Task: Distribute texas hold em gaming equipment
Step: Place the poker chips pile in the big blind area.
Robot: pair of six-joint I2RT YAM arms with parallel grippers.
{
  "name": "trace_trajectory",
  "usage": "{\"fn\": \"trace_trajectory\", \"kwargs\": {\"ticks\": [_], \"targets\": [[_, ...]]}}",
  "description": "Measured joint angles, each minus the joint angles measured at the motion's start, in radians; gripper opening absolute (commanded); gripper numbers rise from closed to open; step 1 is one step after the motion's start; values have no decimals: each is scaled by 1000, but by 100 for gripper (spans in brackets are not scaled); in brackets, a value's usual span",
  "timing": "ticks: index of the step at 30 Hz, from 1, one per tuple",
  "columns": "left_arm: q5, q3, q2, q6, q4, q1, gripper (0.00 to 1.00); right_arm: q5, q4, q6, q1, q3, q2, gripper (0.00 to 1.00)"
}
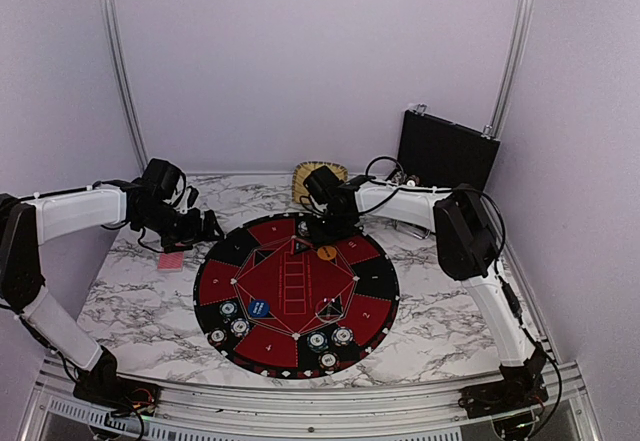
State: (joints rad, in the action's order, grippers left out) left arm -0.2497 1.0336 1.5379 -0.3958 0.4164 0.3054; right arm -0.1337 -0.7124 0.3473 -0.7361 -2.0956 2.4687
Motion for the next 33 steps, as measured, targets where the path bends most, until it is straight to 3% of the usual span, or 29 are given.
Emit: {"fn": "trace_trajectory", "kwargs": {"ticks": [33], "targets": [[-5, 0, 0, 0, 0, 0, 99, 24, 46, 23, -1, 143, -121, 56]]}}
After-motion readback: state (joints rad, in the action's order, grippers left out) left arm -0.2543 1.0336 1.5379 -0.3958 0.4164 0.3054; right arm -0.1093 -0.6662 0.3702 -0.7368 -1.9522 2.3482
